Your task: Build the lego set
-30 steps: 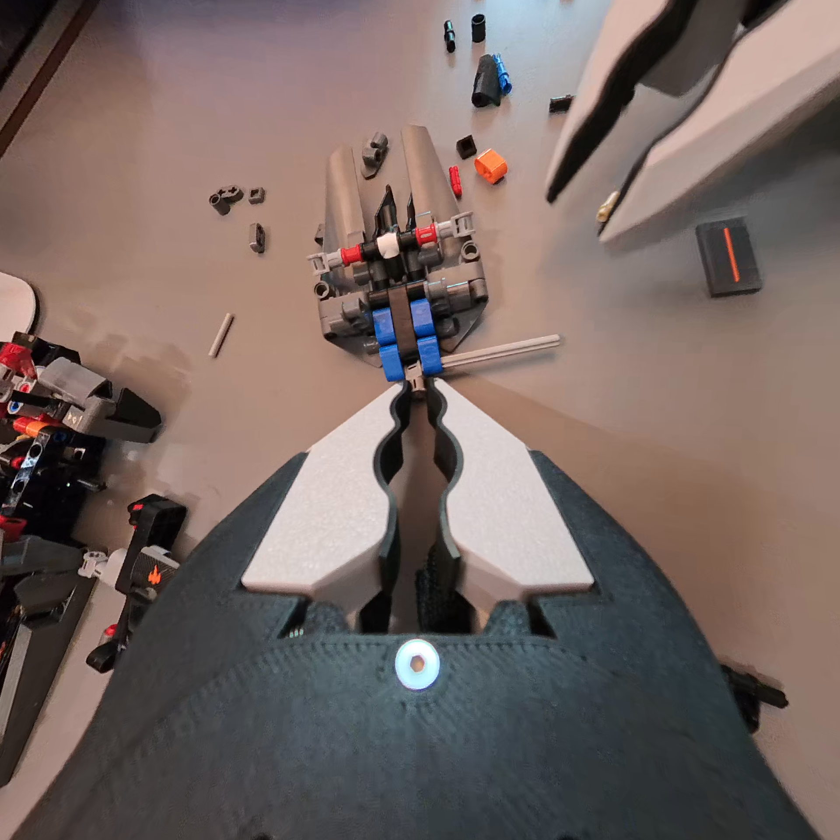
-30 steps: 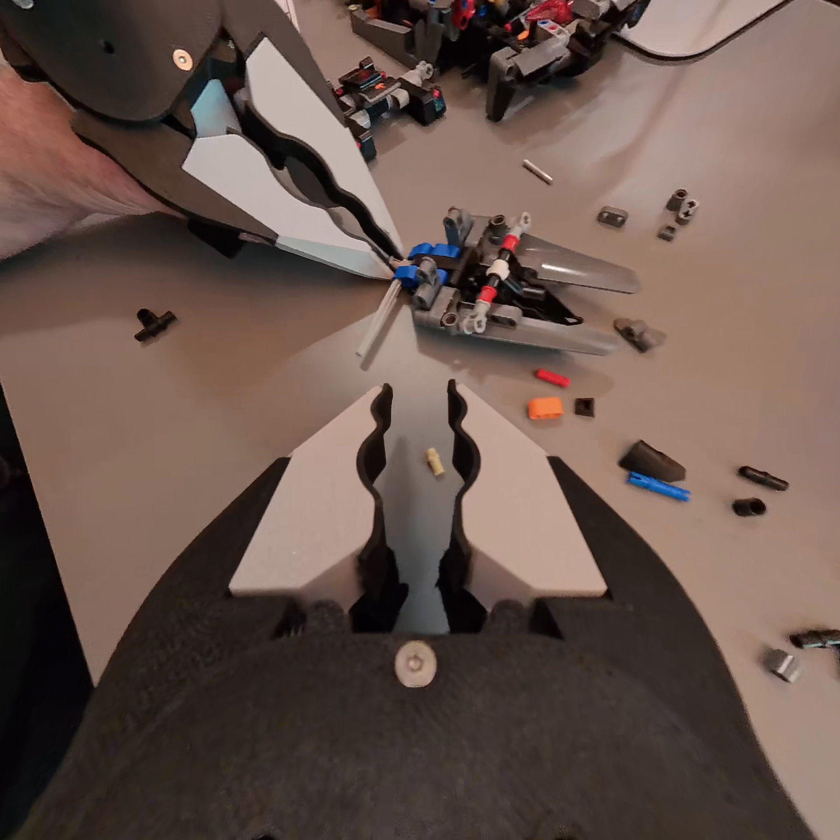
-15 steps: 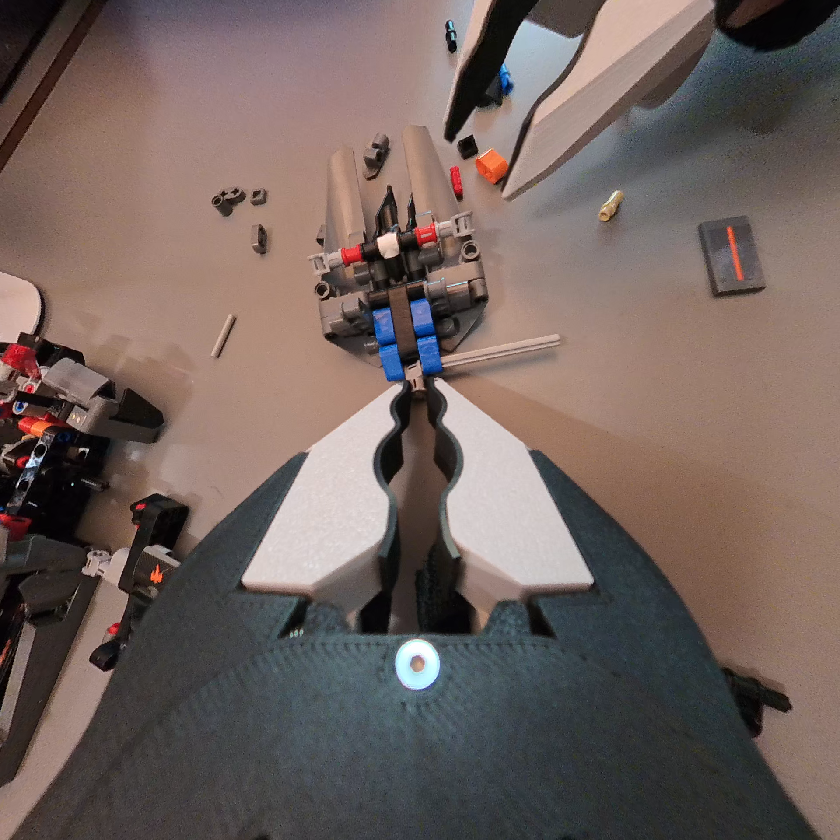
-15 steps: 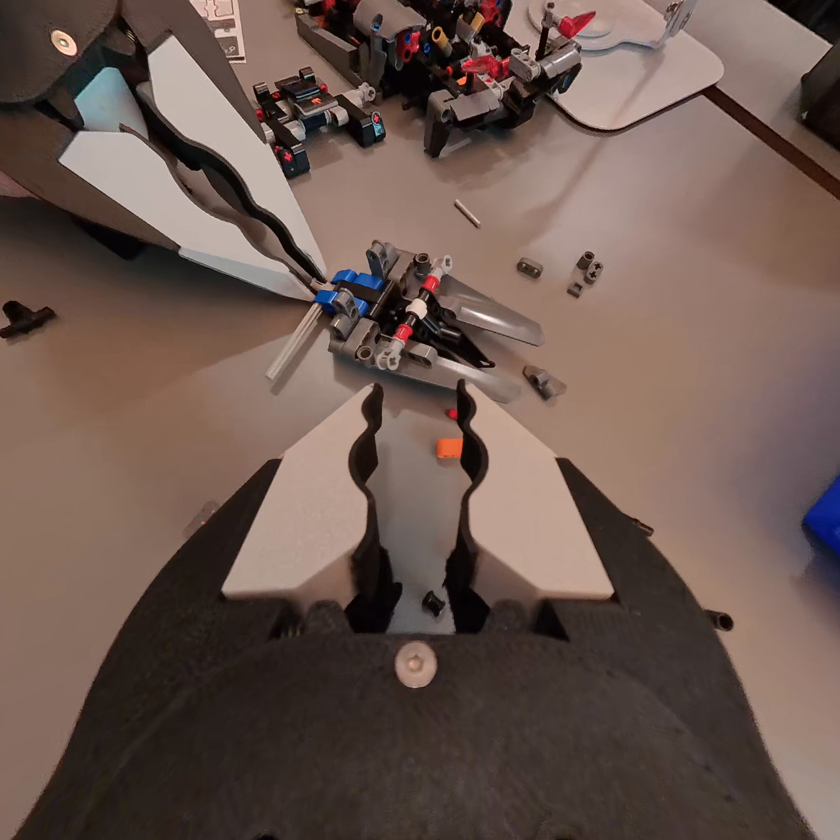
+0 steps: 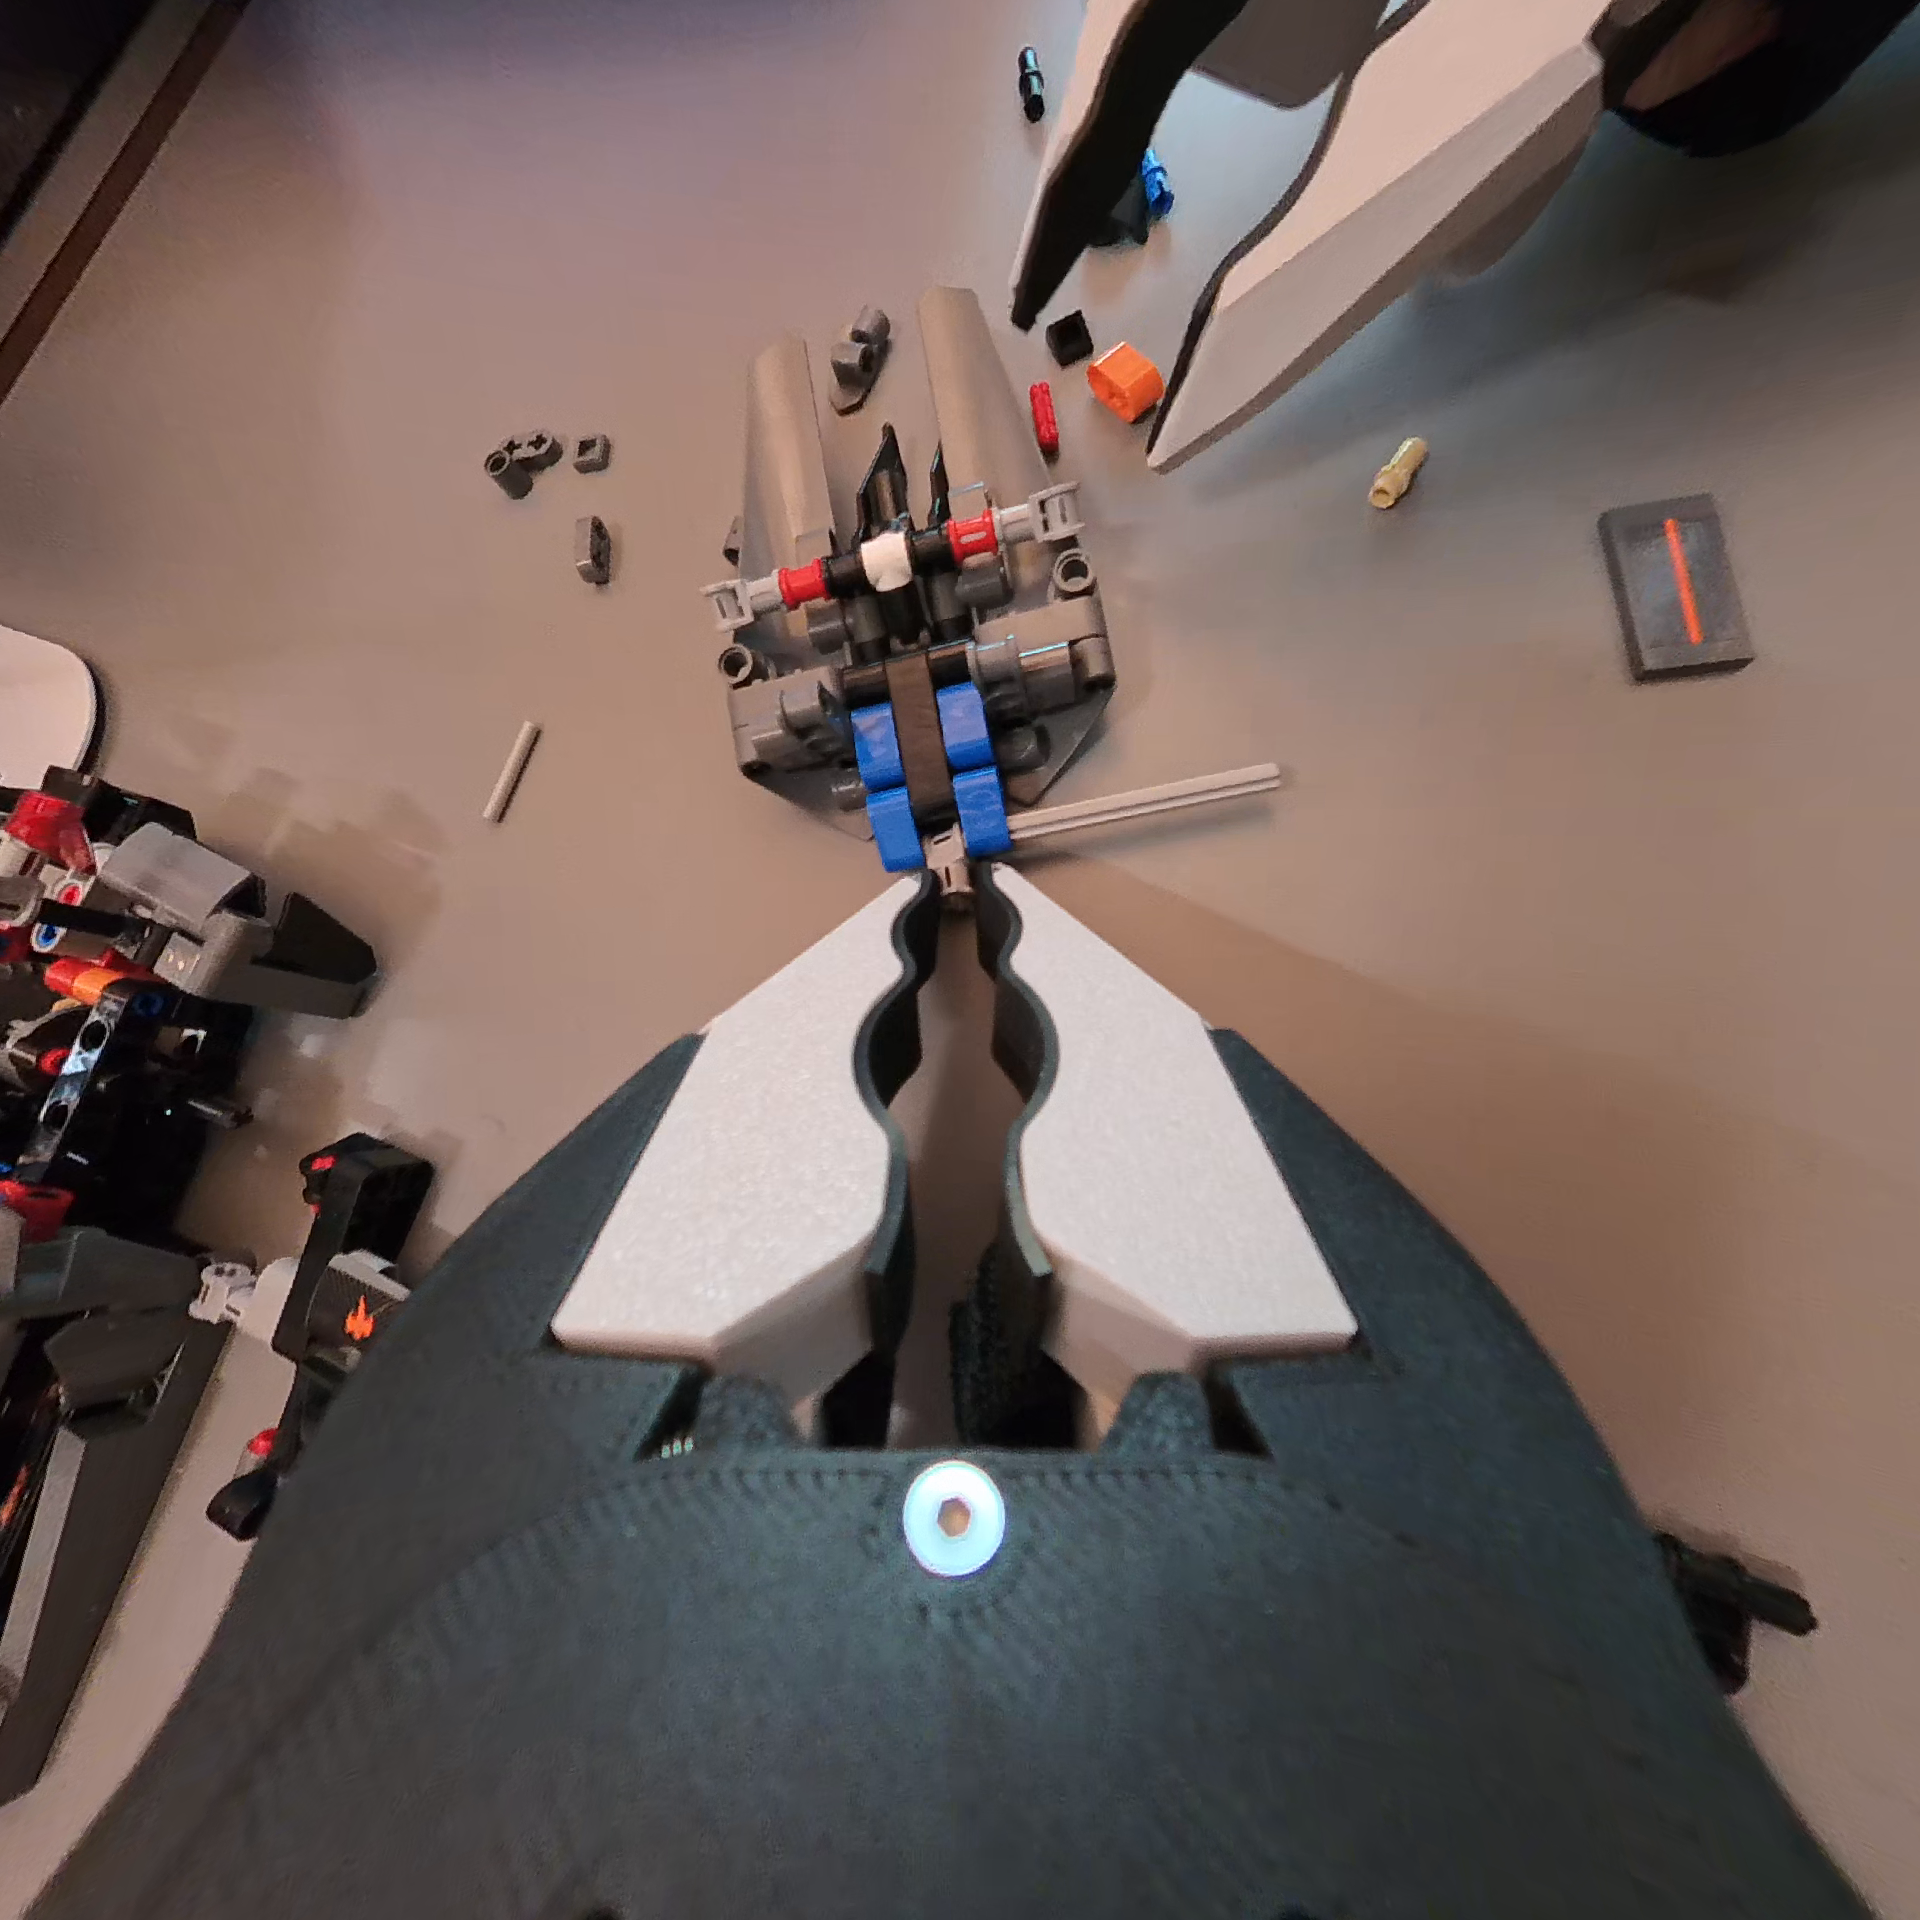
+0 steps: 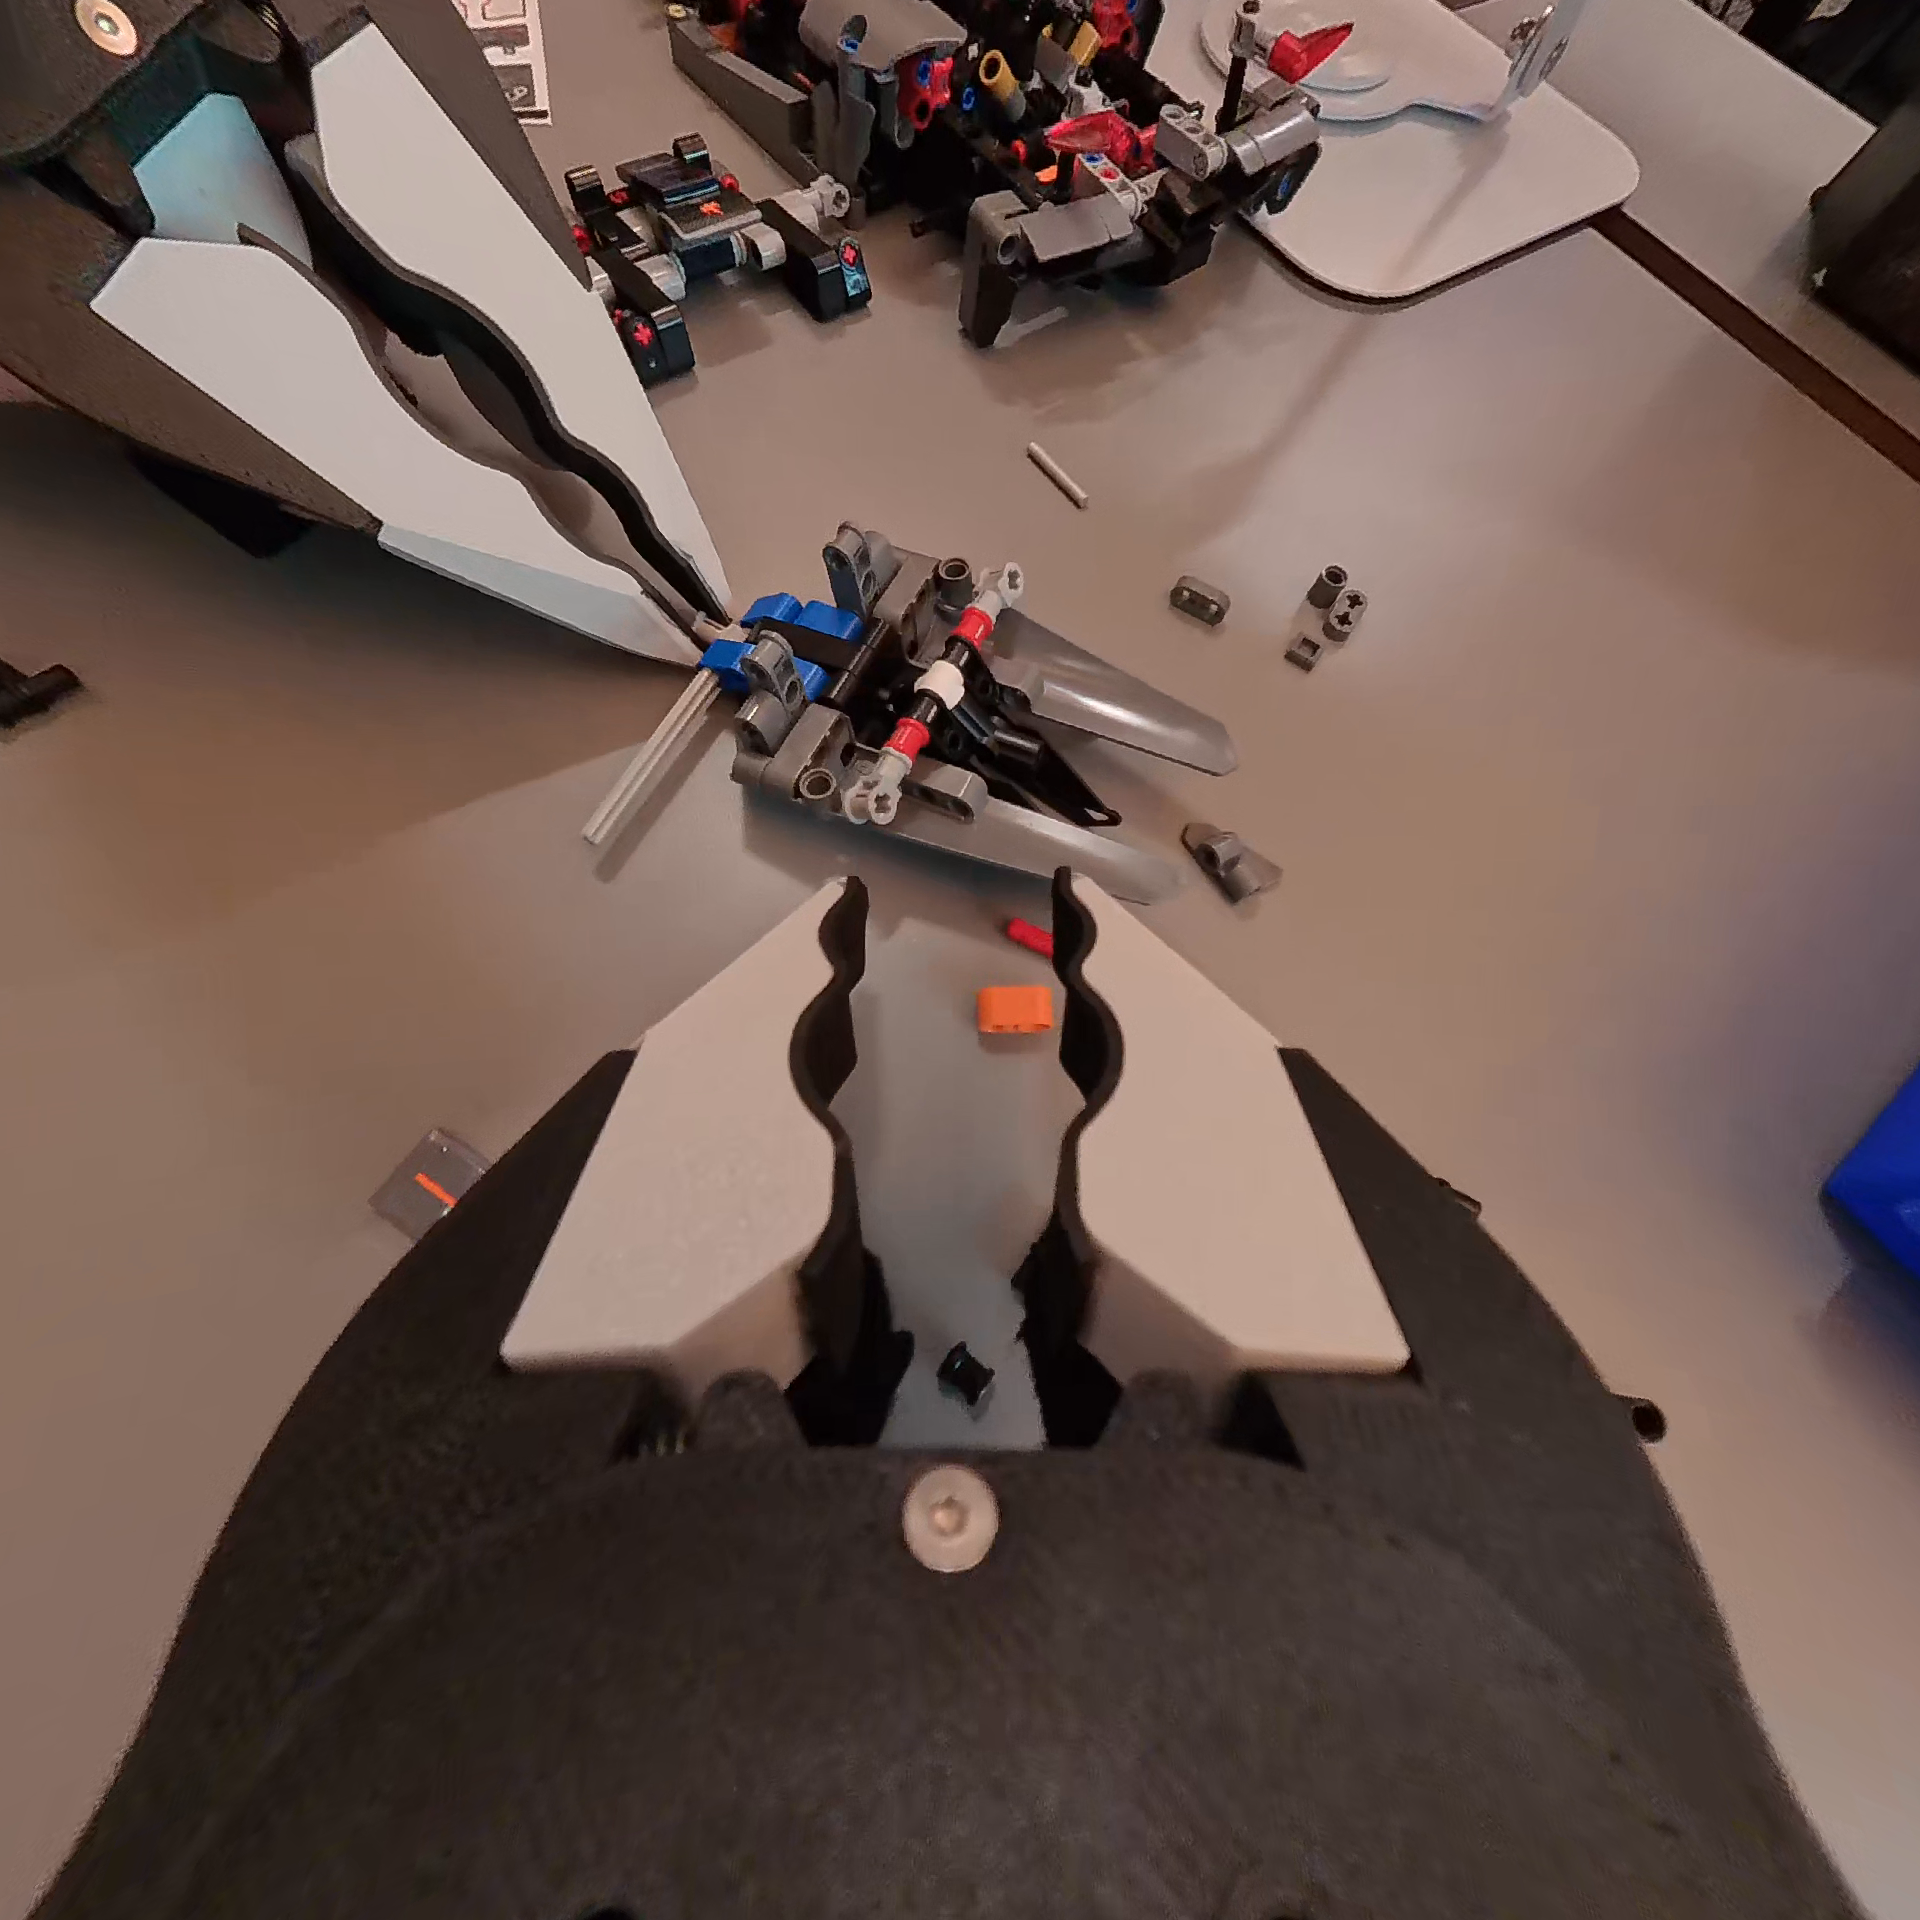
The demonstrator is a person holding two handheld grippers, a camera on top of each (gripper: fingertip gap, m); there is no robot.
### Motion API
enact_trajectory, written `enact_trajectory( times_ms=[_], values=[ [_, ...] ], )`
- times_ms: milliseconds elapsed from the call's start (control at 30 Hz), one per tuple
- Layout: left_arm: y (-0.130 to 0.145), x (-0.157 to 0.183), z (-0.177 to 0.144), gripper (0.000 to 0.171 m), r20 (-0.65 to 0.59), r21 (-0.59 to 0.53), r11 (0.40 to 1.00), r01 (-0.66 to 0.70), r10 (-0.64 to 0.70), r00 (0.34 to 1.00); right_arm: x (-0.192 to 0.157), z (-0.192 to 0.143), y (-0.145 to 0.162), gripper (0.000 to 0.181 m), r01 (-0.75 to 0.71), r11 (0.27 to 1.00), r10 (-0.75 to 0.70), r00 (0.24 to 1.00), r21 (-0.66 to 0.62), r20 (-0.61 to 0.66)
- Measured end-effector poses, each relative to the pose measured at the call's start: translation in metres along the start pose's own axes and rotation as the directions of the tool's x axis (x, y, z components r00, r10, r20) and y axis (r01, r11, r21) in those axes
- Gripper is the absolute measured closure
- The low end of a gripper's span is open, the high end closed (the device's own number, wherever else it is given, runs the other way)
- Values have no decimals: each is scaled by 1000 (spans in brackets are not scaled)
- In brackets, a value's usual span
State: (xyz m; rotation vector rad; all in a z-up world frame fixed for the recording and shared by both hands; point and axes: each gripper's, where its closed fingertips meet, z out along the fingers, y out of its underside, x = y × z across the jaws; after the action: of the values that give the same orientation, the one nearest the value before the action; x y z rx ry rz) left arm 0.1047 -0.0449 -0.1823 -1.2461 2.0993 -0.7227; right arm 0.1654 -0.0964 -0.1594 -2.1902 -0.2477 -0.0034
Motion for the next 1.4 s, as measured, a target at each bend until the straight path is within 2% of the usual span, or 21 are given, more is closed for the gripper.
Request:
enact_trajectory(
  times_ms=[300,467,700,833,867,1033,1133,1400],
  values=[
    [-1,0,-1,167,10,7,1000,-12,12,1000,-2,-5,-3,146,68,998,-68,998,-19,-3],
    [-2,1,-2,167,16,13,1000,-23,22,1000,-6,-3,-2,142,204,975,-203,979,-89,14],
    [-4,1,-5,167,16,39,999,-16,15,1000,3,7,-11,139,497,851,-504,864,-170,0],
    [-4,1,-5,167,14,41,999,-14,13,1000,1,21,-2,147,610,760,-616,786,-226,48],
    [-4,1,-5,166,11,41,999,-12,11,1000,4,25,-1,154,622,745,-634,772,-239,33],
    [-5,1,-6,166,3,47,999,-5,4,1000,12,31,-2,167,643,726,-663,748,-241,-2],
    [-6,-1,-7,166,1,57,998,5,-5,1000,12,29,-9,175,636,743,-653,757,-210,-22],
    [-14,-8,-17,166,15,138,990,35,-38,999,15,25,-18,181,618,758,-632,775,-206,1]
  ],
)
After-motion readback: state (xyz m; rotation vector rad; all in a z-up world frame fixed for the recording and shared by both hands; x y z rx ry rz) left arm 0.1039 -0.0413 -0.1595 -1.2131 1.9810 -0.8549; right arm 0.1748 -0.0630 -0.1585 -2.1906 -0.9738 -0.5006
